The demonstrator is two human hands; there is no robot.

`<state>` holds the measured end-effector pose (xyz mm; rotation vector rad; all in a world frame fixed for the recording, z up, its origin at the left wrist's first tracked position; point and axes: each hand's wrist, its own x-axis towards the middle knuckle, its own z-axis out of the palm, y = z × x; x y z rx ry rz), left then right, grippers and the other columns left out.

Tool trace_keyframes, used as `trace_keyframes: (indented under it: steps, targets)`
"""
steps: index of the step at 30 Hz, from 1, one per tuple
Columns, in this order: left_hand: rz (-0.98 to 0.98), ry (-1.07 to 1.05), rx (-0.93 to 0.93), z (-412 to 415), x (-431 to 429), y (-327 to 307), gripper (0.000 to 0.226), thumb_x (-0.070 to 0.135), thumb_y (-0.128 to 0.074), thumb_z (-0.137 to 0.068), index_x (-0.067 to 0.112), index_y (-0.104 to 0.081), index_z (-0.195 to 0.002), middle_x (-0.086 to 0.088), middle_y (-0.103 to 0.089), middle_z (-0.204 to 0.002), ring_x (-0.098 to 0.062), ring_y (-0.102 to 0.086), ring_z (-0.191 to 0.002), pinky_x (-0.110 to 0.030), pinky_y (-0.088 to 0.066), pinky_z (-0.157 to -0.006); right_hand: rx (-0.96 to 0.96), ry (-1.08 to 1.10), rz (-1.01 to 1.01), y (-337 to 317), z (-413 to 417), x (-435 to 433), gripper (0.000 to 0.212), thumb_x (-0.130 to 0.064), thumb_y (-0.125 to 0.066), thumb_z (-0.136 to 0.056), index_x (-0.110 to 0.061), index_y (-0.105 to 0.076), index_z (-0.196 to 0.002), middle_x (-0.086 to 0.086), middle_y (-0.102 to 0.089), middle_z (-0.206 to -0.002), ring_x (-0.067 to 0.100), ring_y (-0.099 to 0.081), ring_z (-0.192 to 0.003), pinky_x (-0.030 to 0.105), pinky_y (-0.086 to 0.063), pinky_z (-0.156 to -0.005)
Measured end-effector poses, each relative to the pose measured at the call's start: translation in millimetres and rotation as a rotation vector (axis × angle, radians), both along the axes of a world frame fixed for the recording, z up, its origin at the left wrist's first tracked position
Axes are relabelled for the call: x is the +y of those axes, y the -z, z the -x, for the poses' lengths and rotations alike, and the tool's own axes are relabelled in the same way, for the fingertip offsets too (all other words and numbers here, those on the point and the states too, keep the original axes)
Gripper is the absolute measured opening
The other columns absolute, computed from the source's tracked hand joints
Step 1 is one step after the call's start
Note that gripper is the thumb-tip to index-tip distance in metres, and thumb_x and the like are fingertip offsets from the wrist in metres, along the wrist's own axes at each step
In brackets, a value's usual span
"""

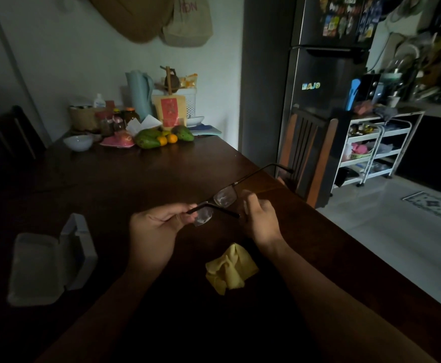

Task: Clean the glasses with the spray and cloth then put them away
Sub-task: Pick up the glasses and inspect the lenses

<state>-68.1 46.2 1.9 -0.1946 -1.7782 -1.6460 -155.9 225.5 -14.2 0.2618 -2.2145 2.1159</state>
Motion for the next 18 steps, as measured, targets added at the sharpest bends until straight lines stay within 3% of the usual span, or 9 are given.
trace_keyframes:
  steps: [5, 8, 12, 18]
  targets:
    - [-0.028, -0.004, -0.003, 2.1, -0.4, -1.5, 0.021, -0.01, -0.071, -0.071, 0.008, -0.074, -0.083, 0.002, -0.076, -0.089, -0.009, -0.072, -0.078, -0.016, -0.053, -0.074, -0.03, -0.057, 0.01, 1.5, -3.0, -1.8, 0.046, -0.045, -0.055, -0.091, -0.031, -0.068, -0.05, -0.015, -0.059, -0.046, 0.002, -0.057, -0.047, 0.015, -0.042, -0.045]
    - [-0.022, -0.006, 0.016, 3.7, -1.4, -1.0, 0.019, -0.006, -0.072, -0.072, 0.011, -0.075, -0.08, 0.002, -0.076, -0.089, -0.01, -0.072, -0.079, -0.017, -0.053, -0.075, -0.064, -0.191, 0.087, -0.6, -6.7, -3.9, 0.05, -0.045, -0.051, -0.086, -0.023, -0.054, -0.042, -0.007, -0.045, -0.045, 0.009, -0.042, -0.046, 0.022, -0.034, -0.047]
    - [-0.021, -0.013, 0.024, 5.8, -2.9, -0.3, 0.027, -0.007, -0.072, -0.073, 0.019, -0.077, -0.079, 0.002, -0.077, -0.086, -0.012, -0.073, -0.081, -0.019, -0.054, -0.076, -0.062, -0.237, 0.064, -3.0, -10.6, -6.4, 0.043, -0.038, -0.049, -0.094, -0.023, -0.037, -0.055, 0.001, -0.036, -0.054, 0.013, -0.032, -0.042, 0.02, -0.024, -0.041]
    - [-0.028, 0.024, 0.034, 4.9, -4.3, -0.1, 0.025, -0.001, -0.072, -0.074, 0.022, -0.078, -0.08, 0.001, -0.077, -0.084, -0.015, -0.073, -0.081, -0.022, -0.055, -0.077, -0.029, -0.294, 0.015, -8.3, -19.5, -10.0, 0.064, -0.031, -0.041, -0.104, -0.024, -0.042, -0.041, -0.005, -0.04, -0.047, 0.011, -0.033, -0.037, 0.018, -0.026, -0.037]
